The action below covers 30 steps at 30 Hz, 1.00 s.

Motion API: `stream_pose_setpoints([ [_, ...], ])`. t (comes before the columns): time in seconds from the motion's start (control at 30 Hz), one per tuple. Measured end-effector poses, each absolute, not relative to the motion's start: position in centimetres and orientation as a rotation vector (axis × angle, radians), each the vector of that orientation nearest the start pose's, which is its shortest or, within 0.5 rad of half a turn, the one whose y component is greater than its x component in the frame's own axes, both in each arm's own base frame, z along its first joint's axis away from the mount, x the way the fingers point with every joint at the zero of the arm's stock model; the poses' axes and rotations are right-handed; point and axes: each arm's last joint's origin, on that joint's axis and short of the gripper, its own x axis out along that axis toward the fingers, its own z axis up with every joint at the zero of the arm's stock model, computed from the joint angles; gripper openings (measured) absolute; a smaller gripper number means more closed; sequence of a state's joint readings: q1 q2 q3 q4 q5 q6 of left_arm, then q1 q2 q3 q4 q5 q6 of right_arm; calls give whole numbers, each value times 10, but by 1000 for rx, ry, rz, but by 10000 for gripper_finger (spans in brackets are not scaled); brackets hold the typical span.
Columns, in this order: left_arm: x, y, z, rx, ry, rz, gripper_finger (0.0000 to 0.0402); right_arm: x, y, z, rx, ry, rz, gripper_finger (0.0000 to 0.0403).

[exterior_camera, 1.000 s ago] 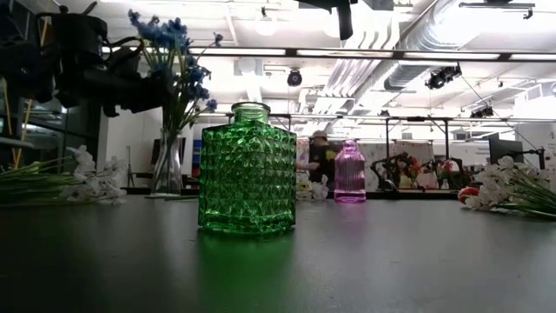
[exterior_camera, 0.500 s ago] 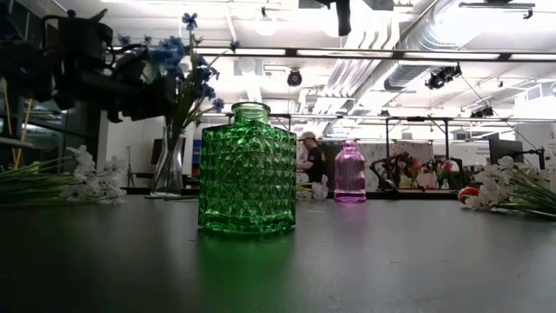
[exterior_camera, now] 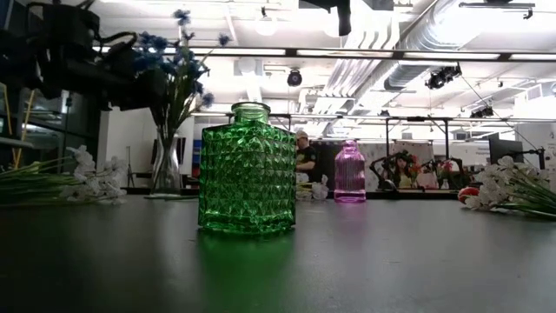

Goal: Sort flowers into vase by color
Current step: Put the blue flowers into the transparent vase

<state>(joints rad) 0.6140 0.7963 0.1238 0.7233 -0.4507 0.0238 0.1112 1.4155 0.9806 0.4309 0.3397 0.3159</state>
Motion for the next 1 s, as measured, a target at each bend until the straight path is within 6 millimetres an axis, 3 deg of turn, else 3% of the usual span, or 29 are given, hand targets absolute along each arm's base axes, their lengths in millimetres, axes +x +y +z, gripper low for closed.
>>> stream_pose_setpoints([
  [0.53, 106, 91, 202, 57, -62, 1095, 189, 321, 26, 315, 337, -35, -227, 94],
  [0.87, 106, 91, 193, 26, 33, 1096, 189, 321, 26, 315, 341, -35, -226, 94],
  [1.0, 105, 90, 193, 26, 30, 1096, 189, 321, 23, 315, 417, -42, -231, 94],
])
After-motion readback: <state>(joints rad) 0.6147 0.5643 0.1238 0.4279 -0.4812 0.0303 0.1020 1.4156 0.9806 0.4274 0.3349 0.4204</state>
